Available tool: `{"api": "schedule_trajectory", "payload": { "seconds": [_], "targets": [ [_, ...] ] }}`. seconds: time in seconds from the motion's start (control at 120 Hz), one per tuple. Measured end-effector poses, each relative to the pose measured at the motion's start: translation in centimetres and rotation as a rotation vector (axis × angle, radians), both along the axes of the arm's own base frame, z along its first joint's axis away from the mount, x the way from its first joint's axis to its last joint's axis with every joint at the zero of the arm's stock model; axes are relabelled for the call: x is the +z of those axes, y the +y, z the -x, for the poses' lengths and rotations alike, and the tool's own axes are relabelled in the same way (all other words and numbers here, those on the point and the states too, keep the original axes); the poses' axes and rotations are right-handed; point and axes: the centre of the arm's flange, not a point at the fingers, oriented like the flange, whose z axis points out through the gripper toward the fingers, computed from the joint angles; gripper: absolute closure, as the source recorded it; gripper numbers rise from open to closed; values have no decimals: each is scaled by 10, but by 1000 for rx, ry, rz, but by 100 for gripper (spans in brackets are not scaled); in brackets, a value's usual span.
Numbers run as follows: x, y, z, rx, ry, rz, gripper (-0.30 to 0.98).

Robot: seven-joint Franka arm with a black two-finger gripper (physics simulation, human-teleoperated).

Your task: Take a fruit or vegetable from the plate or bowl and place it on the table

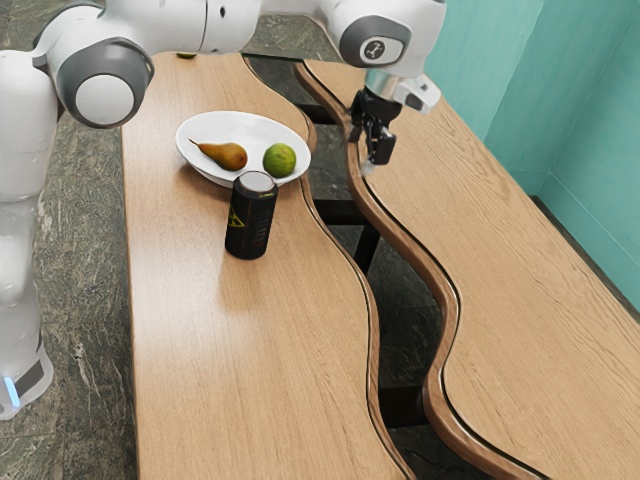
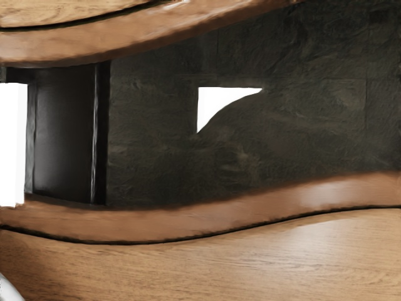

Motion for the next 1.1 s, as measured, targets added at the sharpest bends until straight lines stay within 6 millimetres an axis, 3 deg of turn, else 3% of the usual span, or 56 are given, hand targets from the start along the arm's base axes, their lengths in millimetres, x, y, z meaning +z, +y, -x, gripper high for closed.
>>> {"api": "schedule_trajectory", "payload": {
  "seconds": [0.2, 0.275, 0.333, 0.442, 0.517, 0.567, 0.683, 0.817, 0.975, 1.1],
  "targets": [
    [10, -2, -7, -33, -75, -21, 0],
    [14, 2, 0, -31, -65, -34, 0],
    [14, 17, 17, -6, -42, -35, 0],
    [-19, 55, 66, 54, 11, -15, 0],
    [-14, 88, 100, 105, -16, -29, 0],
    [-14, 109, 113, 137, -26, -40, 0],
    [-40, 142, 130, 184, -31, -33, 0],
    [-57, 143, 123, 167, -68, -29, 0],
    [-77, 154, 145, 183, -90, -9, 0],
    [-80, 153, 142, 169, -126, -8, 0]
  ]
}}
